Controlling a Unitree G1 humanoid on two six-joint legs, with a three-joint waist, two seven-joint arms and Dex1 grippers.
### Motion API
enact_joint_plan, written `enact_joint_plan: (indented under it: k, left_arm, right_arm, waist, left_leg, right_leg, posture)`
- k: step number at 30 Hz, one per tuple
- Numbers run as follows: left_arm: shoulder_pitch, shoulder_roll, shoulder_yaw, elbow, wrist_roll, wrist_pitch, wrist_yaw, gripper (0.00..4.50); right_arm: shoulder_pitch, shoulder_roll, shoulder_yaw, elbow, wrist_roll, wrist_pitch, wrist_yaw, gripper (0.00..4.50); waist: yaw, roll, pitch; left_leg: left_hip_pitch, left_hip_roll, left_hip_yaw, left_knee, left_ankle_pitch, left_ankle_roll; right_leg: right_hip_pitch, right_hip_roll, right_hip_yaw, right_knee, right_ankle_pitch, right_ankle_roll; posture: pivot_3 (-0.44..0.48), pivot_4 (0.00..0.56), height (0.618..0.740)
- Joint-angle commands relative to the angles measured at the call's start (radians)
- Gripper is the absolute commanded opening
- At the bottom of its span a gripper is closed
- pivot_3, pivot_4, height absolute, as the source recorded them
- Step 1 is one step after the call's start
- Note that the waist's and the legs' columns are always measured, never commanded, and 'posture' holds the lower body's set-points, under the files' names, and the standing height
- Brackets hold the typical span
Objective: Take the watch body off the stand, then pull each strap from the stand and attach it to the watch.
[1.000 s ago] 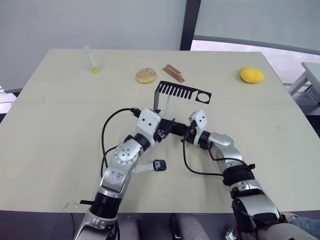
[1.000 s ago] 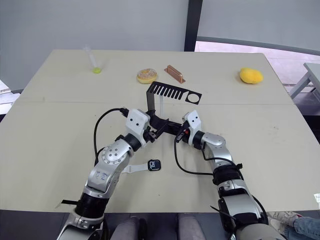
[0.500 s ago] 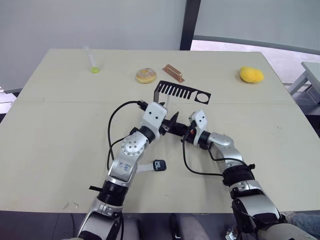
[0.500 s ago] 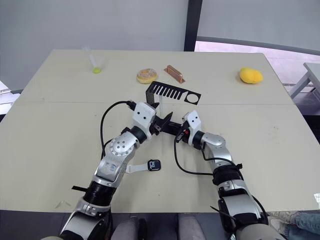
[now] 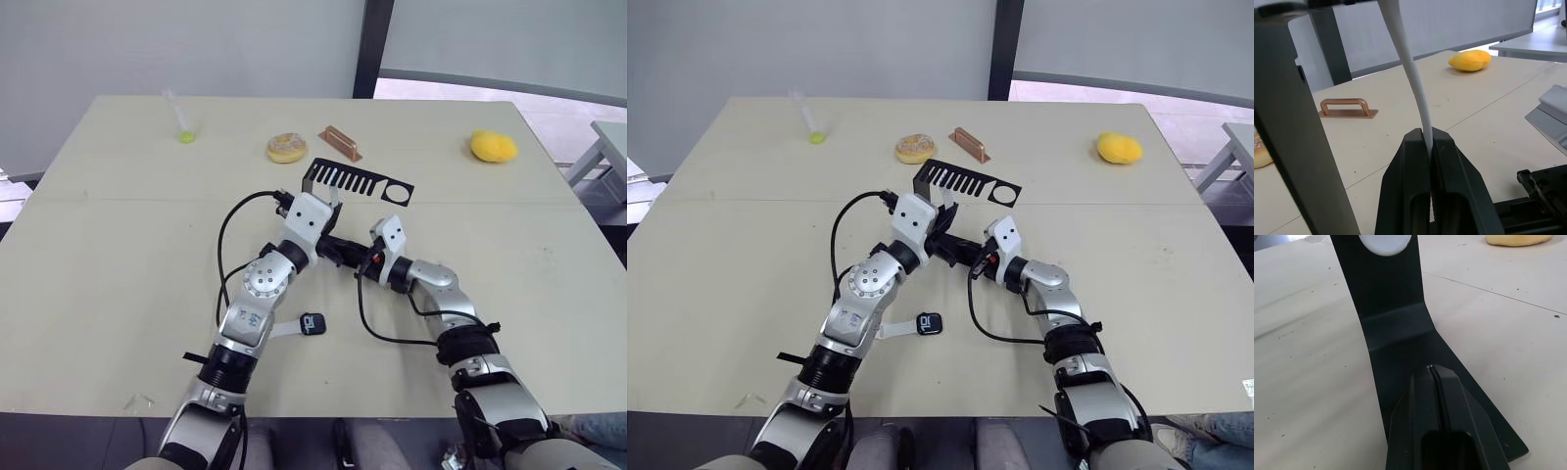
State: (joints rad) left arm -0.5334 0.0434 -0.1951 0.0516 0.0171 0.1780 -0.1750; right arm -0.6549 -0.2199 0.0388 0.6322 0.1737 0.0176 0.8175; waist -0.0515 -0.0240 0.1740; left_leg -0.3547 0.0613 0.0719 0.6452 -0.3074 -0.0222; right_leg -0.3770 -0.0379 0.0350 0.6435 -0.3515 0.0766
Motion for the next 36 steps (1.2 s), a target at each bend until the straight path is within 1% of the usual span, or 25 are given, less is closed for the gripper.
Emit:
enact_joint_plan:
  k: [1,8,14,19,21,22,25,26,28,30,33,36]
  left_arm:
    - [-0.004,-0.009,0.005,-0.06,0.008,-0.025,0.003,0.06]
    - [0.037,0.007,0.021,-0.151,-0.002,-0.015,-0.006,0.06]
    - [0.073,0.034,0.031,-0.226,-0.003,0.033,-0.025,0.06]
    - [0.133,0.069,0.06,-0.329,-0.069,0.09,-0.083,0.06]
    - [0.171,0.103,0.088,-0.393,-0.136,0.106,-0.142,0.06]
    - [0.195,0.126,0.112,-0.426,-0.168,0.115,-0.169,0.06]
    - [0.263,0.199,0.203,-0.513,-0.326,0.148,-0.277,0.06]
    - [0.275,0.217,0.22,-0.528,-0.357,0.156,-0.296,0.06]
    - [0.325,0.312,0.317,-0.556,-0.516,0.225,-0.412,0.06]
    - [0.371,0.41,0.399,-0.557,-0.617,0.25,-0.522,0.06]
    - [0.444,0.58,0.502,-0.518,-0.75,0.336,-0.689,0.06]
    - [0.5,0.71,0.55,-0.483,-0.83,0.411,-0.806,0.06]
  right_arm:
    - [0.039,0.002,0.018,0.021,-0.026,0.024,-0.019,0.0]
    - [0.053,0.0,0.022,0.013,-0.042,0.045,-0.042,0.0]
    - [0.058,-0.004,0.025,0.013,-0.049,0.057,-0.066,0.0]
    - [0.061,-0.002,0.028,0.016,-0.043,0.054,-0.061,0.0]
    - [0.062,0.0,0.026,0.009,-0.034,0.048,-0.051,0.0]
    - [0.064,0.0,0.022,0.003,-0.025,0.044,-0.042,0.0]
    - [0.072,-0.003,0.01,-0.026,0.003,0.027,-0.008,0.0]
    - [0.075,-0.004,0.008,-0.034,0.008,0.024,-0.003,0.0]
    - [0.083,-0.013,-0.007,-0.069,0.034,0.01,0.022,0.0]
    - [0.098,-0.025,-0.023,-0.119,0.065,0.014,0.052,0.0]
    - [0.147,-0.06,-0.051,-0.271,0.159,0.066,0.127,0.0]
    - [0.213,-0.114,-0.078,-0.437,0.252,0.146,0.18,0.0]
  waist:
    - [0.0,0.0,0.0]
    - [0.001,0.0,0.0]
    - [0.0,0.0,0.0]
    - [-0.001,0.0,0.0]
    - [-0.001,0.0,0.0]
    - [-0.002,0.0,0.0]
    - [-0.003,0.0,0.0]
    - [-0.002,0.0,0.0]
    - [-0.002,0.0,0.0]
    - [-0.004,0.002,0.001]
    - [-0.004,0.005,0.004]
    - [-0.003,0.008,0.006]
  left_leg:
    - [0.0,0.0,0.0,0.0,0.0,0.0]
    - [0.0,0.0,0.0,0.0,0.0,0.0]
    - [0.0,0.0,0.0,0.0,0.0,0.0]
    - [0.0,0.0,0.0,0.0,-0.001,0.0]
    - [0.0,0.0,0.0,0.0,-0.001,0.0]
    - [0.0,0.0,0.0,0.0,-0.001,0.0]
    - [0.0,0.001,-0.001,-0.001,-0.001,-0.001]
    - [0.0,0.001,-0.001,-0.002,-0.001,-0.001]
    - [0.0,0.001,-0.002,-0.002,-0.001,-0.001]
    - [-0.001,0.001,-0.002,-0.002,-0.002,-0.002]
    - [-0.002,0.001,-0.003,-0.004,-0.002,-0.002]
    - [-0.003,0.0,-0.004,-0.009,-0.002,-0.002]
  right_leg:
    - [0.0,0.0,0.0,0.0,0.0,0.0]
    - [0.0,0.0,0.0,0.0,0.0,0.0]
    - [0.0,0.0,0.0,0.0,0.0,0.0]
    - [0.0,0.0,0.0,0.0,0.0,0.0]
    - [0.0,0.0,0.0,0.0,0.0,0.0]
    - [0.0,0.0,0.0,0.0,0.0,0.0]
    - [0.0,0.0,0.0,0.0,0.0,0.0]
    - [0.0,0.0,-0.001,-0.001,0.0,-0.001]
    - [0.0,0.0,-0.002,-0.002,0.0,-0.001]
    - [0.0,0.0,-0.002,-0.003,0.0,-0.001]
    - [0.0,-0.001,-0.003,-0.004,-0.001,-0.001]
    - [-0.002,-0.003,-0.004,-0.008,-0.001,-0.002]
  posture:
    - [0.0,0.15,0.74]
    - [0.0,0.15,0.74]
    - [0.0,0.15,0.74]
    - [0.0,0.15,0.74]
    - [0.0,0.15,0.74]
    - [0.0,0.15,0.74]
    - [0.0,0.15,0.74]
    - [0.0,0.15,0.74]
    - [0.0,0.15,0.74]
    - [0.0,0.15,0.74]
    - [0.0,0.15,0.74]
    - [0.0,0.15,0.74]
